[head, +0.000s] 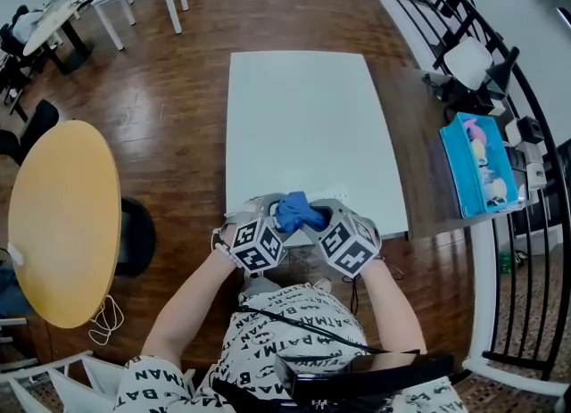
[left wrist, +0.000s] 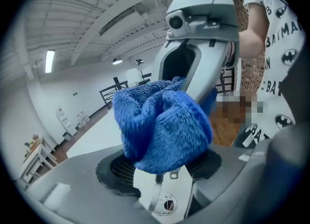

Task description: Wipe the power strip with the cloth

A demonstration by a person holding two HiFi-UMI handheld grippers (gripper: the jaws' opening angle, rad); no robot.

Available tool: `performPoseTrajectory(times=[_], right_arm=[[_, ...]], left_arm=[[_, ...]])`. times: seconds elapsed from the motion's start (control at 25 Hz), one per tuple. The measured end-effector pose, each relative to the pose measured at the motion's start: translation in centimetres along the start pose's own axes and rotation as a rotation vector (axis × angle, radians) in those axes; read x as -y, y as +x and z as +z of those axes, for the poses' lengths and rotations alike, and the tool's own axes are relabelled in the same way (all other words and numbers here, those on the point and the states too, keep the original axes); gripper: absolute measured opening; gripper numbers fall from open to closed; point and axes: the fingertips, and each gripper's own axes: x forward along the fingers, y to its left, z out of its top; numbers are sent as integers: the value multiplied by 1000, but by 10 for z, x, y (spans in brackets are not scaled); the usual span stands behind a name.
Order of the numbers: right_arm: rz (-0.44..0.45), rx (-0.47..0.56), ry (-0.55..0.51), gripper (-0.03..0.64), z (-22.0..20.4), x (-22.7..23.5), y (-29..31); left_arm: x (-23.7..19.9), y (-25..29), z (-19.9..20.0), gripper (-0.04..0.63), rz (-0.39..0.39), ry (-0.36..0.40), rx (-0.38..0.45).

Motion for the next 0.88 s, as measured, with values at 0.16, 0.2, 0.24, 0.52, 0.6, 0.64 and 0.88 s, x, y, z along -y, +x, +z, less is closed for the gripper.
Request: performPoseTrajectory(times=[0.16, 0.2, 0.24, 0.52, 0.6, 0.64, 0.88], right_arm=[[-45, -6, 6, 120, -10, 18, -12], [-63, -11, 9, 120, -14, 24, -16], [-82, -18, 13, 120, -19, 31, -21], [-243, -101, 58, 120, -65, 93, -57], [-288, -117, 71, 120, -74, 107, -66], [-307, -118, 81, 120, -77, 112, -71], [-321, -86, 92, 120, -66, 108, -74]], left_arm=[[-2, -7, 0, 282, 14, -16, 16], [-3, -10, 0, 282, 17, -20, 20], [-3, -13, 0, 282, 19, -25, 25], [-6, -29, -3, 282, 27, -36, 34], [-7, -32, -4, 282, 24, -35, 33], [-7, -32, -5, 282, 22, -36, 31], [-11, -32, -3, 282, 22, -34, 28]])
